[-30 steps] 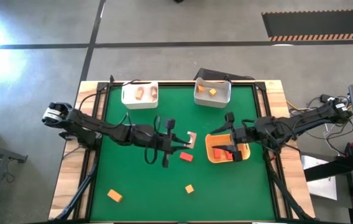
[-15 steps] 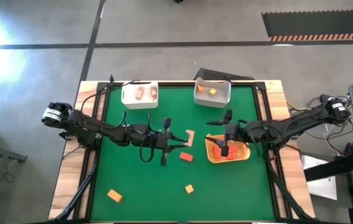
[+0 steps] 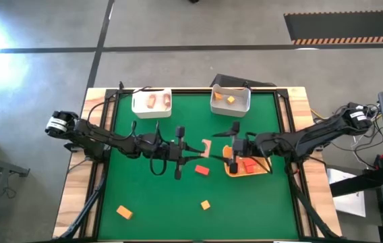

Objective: Sort & place blocks by color
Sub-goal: Put the brown block into the white bin

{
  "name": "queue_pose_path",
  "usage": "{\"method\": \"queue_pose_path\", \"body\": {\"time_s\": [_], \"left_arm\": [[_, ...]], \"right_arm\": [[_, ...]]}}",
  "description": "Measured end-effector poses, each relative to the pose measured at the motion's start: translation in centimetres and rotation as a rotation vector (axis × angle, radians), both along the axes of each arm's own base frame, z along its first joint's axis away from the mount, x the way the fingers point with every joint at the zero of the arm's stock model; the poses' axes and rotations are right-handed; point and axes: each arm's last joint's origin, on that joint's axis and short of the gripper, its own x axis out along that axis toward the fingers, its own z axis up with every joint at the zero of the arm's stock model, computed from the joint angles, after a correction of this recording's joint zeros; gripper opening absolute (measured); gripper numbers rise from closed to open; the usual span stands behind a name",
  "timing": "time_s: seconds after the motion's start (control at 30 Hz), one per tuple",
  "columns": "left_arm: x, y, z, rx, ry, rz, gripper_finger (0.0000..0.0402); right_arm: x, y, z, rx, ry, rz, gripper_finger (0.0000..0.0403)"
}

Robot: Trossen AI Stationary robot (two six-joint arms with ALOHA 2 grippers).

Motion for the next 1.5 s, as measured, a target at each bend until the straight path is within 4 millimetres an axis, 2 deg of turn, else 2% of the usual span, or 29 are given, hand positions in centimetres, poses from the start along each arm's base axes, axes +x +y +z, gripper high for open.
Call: {"method": "queue_pose_path", "body": {"time_s": [0.3, 0.8, 1.0, 1.3, 1.5], "left_arm": [[0.0, 0.1, 0.1, -0.004, -0.018, 0.018, 0.0027], [0.0, 0.3, 0.0, -0.006, -0.012, 0.044, 0.0027], [0.0, 0.4, 0.1, -0.010, -0.026, 0.044, 0.0027], [0.0, 0.4, 0.6, -0.019, -0.073, 0.041, 0.0027], [0.0, 0.4, 0.7, -0.022, -0.097, 0.040, 0.0027]], "right_arm": [[1.2, 0.3, 0.8, -0.035, -0.003, 0.017, 0.0348], [1.3, 0.5, 1.6, -0.024, -0.062, 0.102, 0.0347], [1.3, 0.1, 1.4, -0.074, -0.042, -0.005, 0.0341], [1.3, -0.1, 1.6, -0.100, -0.052, -0.018, 0.0341], [2.0, 0.0, 1.7, -0.099, -0.068, -0.018, 0.0341]]}}
